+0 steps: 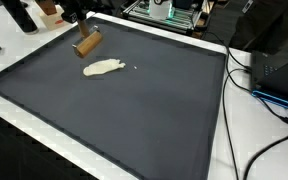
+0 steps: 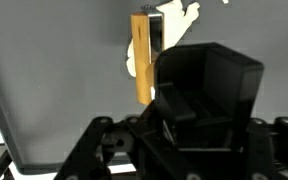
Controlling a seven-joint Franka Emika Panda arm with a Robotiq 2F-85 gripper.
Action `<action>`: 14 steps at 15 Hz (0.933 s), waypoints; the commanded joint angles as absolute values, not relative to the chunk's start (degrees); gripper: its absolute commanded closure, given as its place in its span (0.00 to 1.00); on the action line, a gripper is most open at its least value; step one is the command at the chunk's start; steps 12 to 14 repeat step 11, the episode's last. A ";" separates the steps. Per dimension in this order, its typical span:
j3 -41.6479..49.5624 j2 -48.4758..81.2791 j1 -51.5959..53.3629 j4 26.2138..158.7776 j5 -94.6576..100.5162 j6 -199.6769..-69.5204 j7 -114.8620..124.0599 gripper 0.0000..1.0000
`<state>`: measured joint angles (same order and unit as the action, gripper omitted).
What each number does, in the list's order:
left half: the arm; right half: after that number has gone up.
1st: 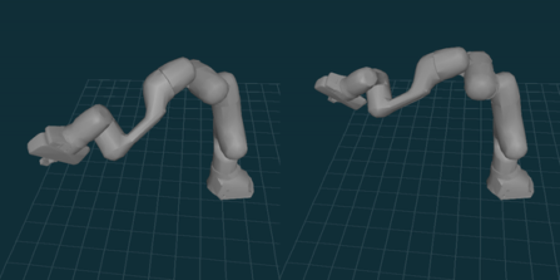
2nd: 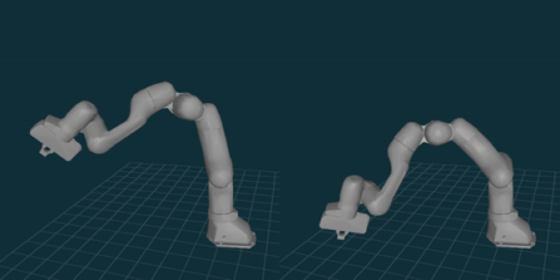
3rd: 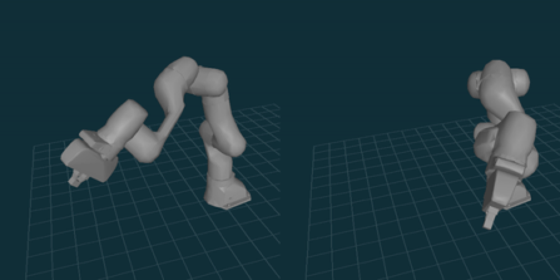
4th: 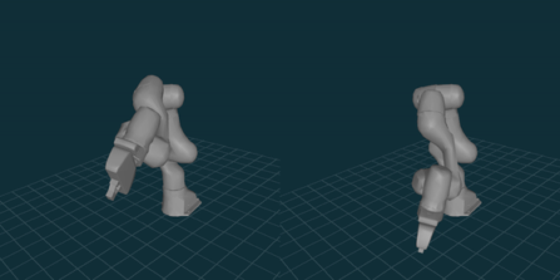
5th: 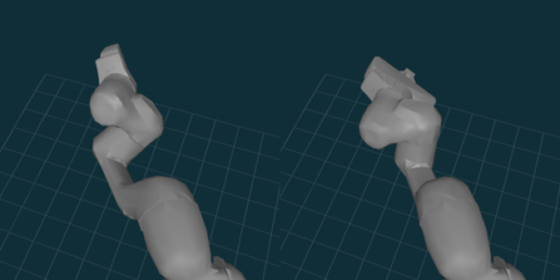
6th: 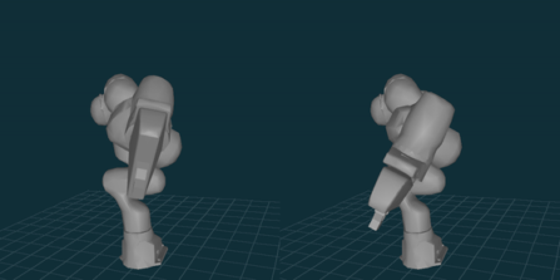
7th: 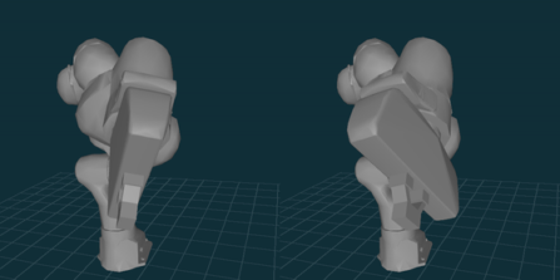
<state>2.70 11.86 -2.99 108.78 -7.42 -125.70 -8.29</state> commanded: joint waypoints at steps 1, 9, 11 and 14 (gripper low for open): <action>1.70 9.34 -4.31 110.68 -10.42 -124.45 -12.92 0.77; 2.03 11.37 -3.66 109.06 -8.68 -125.31 -11.34 0.52; 2.02 11.34 -3.66 109.12 -8.68 -125.31 -11.36 0.52; 2.02 11.34 -3.66 109.12 -8.68 -125.31 -11.36 0.52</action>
